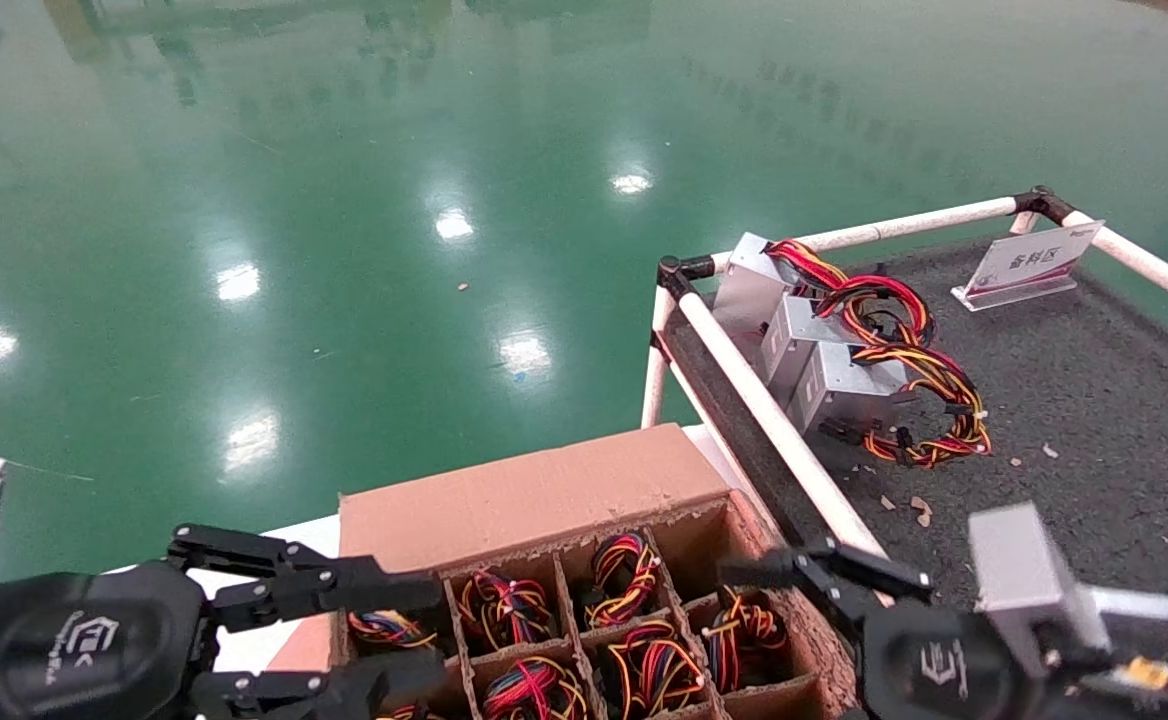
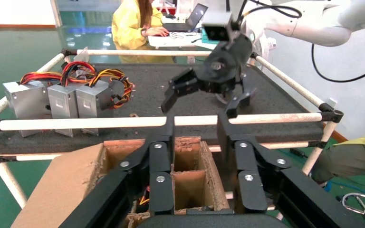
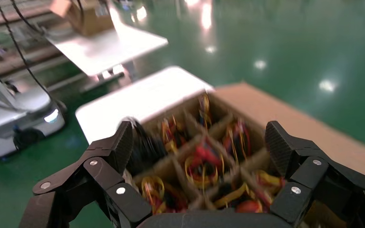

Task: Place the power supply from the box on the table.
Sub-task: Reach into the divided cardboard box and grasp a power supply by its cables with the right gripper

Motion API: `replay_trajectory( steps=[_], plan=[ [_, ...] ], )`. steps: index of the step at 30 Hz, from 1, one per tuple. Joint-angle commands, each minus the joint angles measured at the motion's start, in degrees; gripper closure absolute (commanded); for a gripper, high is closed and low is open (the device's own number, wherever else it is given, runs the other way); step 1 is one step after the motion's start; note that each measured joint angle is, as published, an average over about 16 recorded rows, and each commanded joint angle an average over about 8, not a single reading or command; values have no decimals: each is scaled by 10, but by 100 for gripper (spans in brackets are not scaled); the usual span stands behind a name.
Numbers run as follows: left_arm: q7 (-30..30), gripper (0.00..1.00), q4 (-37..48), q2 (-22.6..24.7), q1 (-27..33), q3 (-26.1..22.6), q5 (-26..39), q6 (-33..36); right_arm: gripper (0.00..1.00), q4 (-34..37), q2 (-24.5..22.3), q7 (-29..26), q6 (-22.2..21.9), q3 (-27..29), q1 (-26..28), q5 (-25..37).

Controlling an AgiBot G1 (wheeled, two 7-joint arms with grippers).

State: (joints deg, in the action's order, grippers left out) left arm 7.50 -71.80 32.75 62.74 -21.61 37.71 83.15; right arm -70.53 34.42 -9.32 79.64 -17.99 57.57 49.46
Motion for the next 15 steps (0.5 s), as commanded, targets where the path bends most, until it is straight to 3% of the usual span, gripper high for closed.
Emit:
replay_trajectory(
  steps=[1, 15],
  plan=[
    [0, 0, 0, 0, 0, 0, 0, 0, 0, 6, -3, 5, -9, -3, -10, 12],
    [0, 0, 0, 0, 0, 0, 0, 0, 0, 12, 1, -6, -121, -22, -34, 105]
  ],
)
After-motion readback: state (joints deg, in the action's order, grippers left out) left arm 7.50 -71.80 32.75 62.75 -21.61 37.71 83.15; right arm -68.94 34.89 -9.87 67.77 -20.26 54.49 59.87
